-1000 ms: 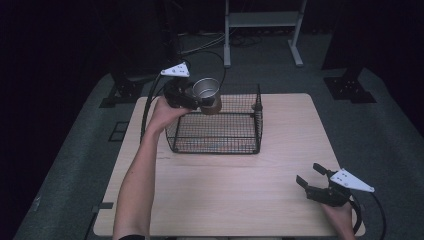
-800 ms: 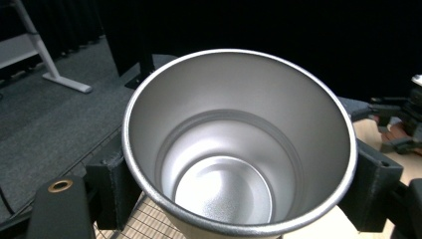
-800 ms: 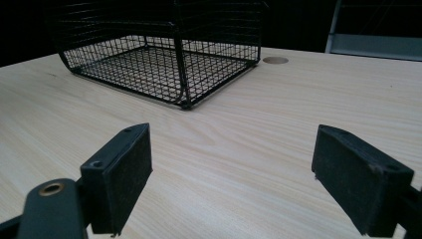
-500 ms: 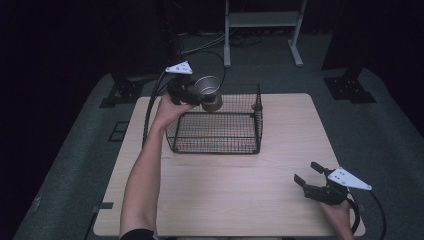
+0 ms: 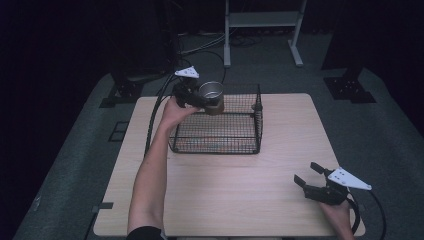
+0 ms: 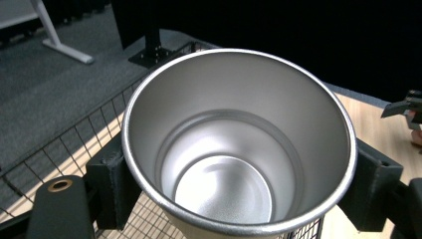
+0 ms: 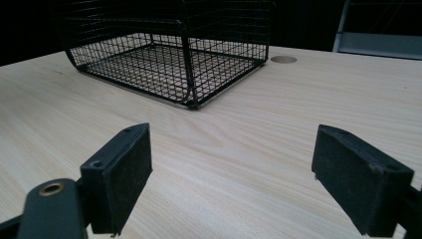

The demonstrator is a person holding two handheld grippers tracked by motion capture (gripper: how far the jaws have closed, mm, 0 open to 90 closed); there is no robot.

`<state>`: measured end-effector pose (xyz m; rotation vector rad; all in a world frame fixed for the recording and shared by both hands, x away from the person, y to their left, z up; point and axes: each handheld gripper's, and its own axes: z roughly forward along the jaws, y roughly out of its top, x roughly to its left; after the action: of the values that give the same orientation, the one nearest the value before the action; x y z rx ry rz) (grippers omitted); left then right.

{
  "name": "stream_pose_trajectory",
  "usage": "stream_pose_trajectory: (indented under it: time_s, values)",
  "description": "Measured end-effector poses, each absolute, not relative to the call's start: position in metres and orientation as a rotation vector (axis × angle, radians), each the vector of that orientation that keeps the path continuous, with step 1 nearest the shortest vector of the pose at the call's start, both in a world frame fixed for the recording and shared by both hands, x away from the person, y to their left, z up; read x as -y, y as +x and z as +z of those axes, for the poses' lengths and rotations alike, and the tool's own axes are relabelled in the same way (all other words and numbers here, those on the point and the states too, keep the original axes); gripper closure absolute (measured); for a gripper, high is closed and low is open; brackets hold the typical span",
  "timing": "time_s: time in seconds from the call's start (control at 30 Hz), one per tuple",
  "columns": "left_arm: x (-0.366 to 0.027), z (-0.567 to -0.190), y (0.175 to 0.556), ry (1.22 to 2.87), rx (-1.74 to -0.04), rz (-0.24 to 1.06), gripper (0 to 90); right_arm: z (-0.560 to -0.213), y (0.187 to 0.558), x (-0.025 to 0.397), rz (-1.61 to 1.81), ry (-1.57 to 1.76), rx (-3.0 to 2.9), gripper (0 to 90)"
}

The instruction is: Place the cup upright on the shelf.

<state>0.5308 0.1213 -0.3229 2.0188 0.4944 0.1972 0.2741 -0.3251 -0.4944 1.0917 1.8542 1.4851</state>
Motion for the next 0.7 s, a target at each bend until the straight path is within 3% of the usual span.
stream_pose_trajectory:
  time_s: [0.1, 0.7]
  values:
    - [-0.121, -0.332, 0.529, 2.019, -0.499, 0.238, 17.7, -0.495, 0.274, 0.325, 1.484, 1.094, -1.859, 15.3]
    - [-0.106, -0.369, 0.538, 2.11, -0.586, 0.196, 17.6, -0.495, 0.273, 0.328, 1.489, 1.092, -1.856, 15.2]
